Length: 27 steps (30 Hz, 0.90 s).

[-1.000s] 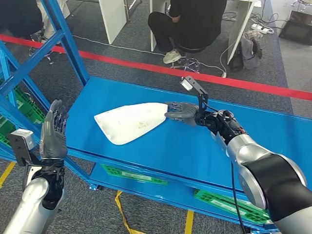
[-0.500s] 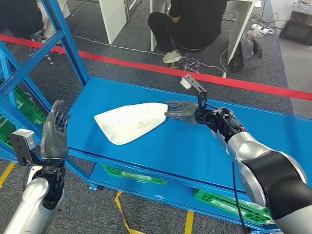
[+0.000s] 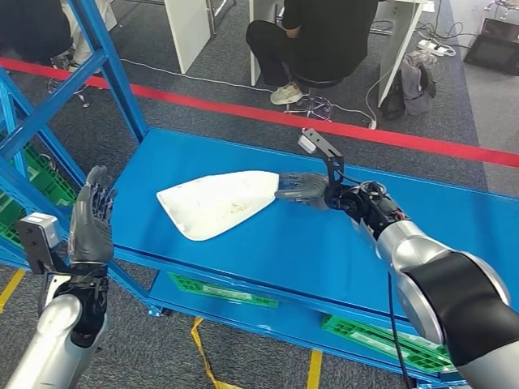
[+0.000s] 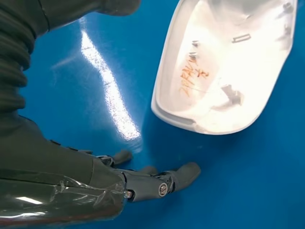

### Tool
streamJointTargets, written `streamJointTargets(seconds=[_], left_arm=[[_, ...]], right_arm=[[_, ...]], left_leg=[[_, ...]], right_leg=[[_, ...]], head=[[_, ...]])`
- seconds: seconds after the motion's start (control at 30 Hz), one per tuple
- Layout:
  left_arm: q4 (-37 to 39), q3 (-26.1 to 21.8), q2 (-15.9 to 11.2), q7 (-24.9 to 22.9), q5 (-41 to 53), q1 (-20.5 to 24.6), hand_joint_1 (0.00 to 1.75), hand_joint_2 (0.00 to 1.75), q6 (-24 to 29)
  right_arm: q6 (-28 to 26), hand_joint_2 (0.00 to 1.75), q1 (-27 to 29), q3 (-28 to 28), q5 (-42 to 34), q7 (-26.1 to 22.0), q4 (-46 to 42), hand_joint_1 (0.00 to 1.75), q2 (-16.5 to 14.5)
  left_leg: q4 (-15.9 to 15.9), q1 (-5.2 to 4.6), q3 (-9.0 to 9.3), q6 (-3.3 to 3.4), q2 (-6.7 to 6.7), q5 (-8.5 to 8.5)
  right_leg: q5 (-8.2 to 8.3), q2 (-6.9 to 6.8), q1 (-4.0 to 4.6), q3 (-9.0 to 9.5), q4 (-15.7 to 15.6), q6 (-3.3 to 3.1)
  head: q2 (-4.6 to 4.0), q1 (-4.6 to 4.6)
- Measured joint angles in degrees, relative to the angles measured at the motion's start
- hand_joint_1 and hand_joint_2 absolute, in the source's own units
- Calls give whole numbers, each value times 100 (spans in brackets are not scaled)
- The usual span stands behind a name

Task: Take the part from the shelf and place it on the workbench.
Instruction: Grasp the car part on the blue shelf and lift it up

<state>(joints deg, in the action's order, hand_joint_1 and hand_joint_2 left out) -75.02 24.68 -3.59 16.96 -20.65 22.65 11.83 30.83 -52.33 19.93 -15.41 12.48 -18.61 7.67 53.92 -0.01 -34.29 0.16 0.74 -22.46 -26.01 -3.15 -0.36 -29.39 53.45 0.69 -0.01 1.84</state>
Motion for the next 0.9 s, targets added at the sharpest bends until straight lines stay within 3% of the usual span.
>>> streamJointTargets(seconds=[0.57,0.9], left_arm=[[2,15,69,-33,-3,80,0,0,67],[81,15,96,35,-43,84,0,0,56]], right_arm=[[51,175,-4,307,244,12,33,0,-42],[-32,175,-11,418,319,-253,33,0,-55]], left_leg=[[-1,0,2,0,0,0],[0,0,3,1,0,0]], right_leg=[[0,0,0,6,0,0],[0,0,0,6,0,0]], head=[[-1,0],[0,0]])
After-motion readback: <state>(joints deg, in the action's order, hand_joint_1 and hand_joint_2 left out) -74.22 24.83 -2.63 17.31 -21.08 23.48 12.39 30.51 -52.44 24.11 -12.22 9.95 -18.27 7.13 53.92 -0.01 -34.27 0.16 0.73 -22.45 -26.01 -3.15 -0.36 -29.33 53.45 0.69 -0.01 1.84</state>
